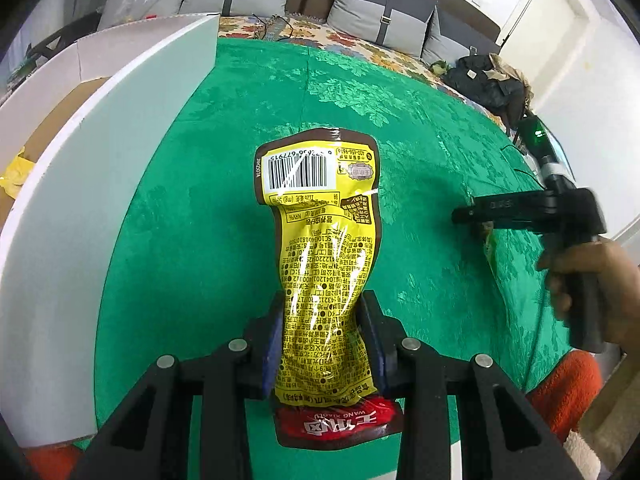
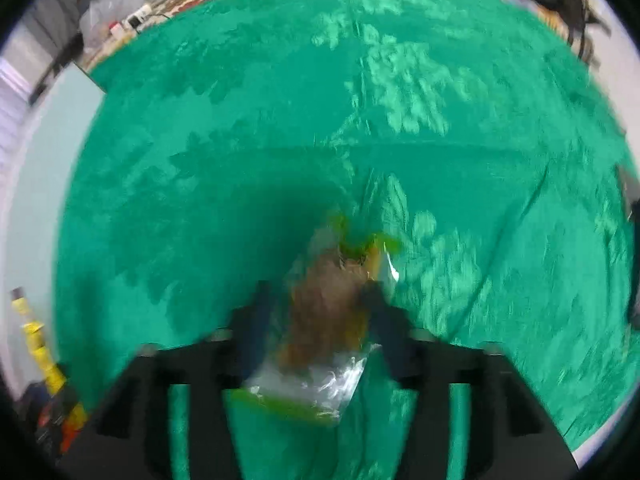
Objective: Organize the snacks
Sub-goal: 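Carry the spicy strip and braised packets over the white box and open both tools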
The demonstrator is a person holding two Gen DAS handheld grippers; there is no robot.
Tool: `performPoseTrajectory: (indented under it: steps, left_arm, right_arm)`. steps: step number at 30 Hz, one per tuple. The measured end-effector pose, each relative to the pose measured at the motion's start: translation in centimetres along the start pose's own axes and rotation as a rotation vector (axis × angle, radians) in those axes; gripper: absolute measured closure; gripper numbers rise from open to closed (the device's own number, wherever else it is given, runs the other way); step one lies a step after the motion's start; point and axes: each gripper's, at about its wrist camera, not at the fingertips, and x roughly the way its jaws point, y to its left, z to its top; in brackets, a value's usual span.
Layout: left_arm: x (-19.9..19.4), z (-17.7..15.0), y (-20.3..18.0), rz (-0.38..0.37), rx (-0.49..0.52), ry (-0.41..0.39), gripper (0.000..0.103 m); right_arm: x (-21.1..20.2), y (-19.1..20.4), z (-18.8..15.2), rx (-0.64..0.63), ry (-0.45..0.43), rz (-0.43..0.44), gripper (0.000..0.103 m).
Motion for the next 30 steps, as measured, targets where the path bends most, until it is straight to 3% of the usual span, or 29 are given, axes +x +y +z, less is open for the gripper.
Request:
performPoseTrajectory:
  steps: [1, 3, 7, 13, 17, 20, 24, 28, 30]
  left_arm:
    - [-0.1, -0.1, 0.1, 0.002, 0.001, -0.001, 0.068]
    - [-0.3, -0.3, 0.4, 0.007, -0.002, -0.003, 0.068]
    - [-0.4, -0.3, 0.9, -0.006, -0.033, -0.003, 0.068]
    - [-2.4, 0.3, -0.1, -0.054, -0.03, -0.046, 0.068]
    - [-4.9, 1.4, 0.3, -0.102, -0.07, -0.079, 0.068]
    - [-8.0, 3.1, 2.2, -0.123, -0.119, -0.134, 0.068]
    - [-12.2, 5.2, 7.1, -0.077, -0.193, -0.209, 0.068]
    - [-15.5, 6.5, 13.7, 0.073, -0.259, -0.258, 0.068]
    - [-16.1, 7.0, 16.9, 0.14, -0.287, -0.259, 0.067]
  right_arm:
    - [0.1, 0.3, -0.1, -0.017, -0.031, -0.04, 0.041]
    - [0.1, 0.2, -0.2, -0.018, -0.044, -0.036, 0.044]
    - [-1.8, -1.1, -0.4, -0.017, -0.073, 0.021, 0.073]
    - [-5.3, -4.1, -0.9, 0.068, -0.137, 0.184, 0.074]
    - [-8.5, -3.1, -0.6, 0.073, -0.182, 0.295, 0.074]
    - [-11.4, 0.5, -0.1, 0.015, -0.21, 0.397, 0.074]
    - [-15.0, 8.5, 0.6, -0.098, -0.238, 0.561, 0.074]
    - [-18.0, 19.4, 0.3, -0.229, -0.234, 0.742, 0.074]
    - [-18.6, 23.7, 0.2, -0.281, -0.23, 0.785, 0.073]
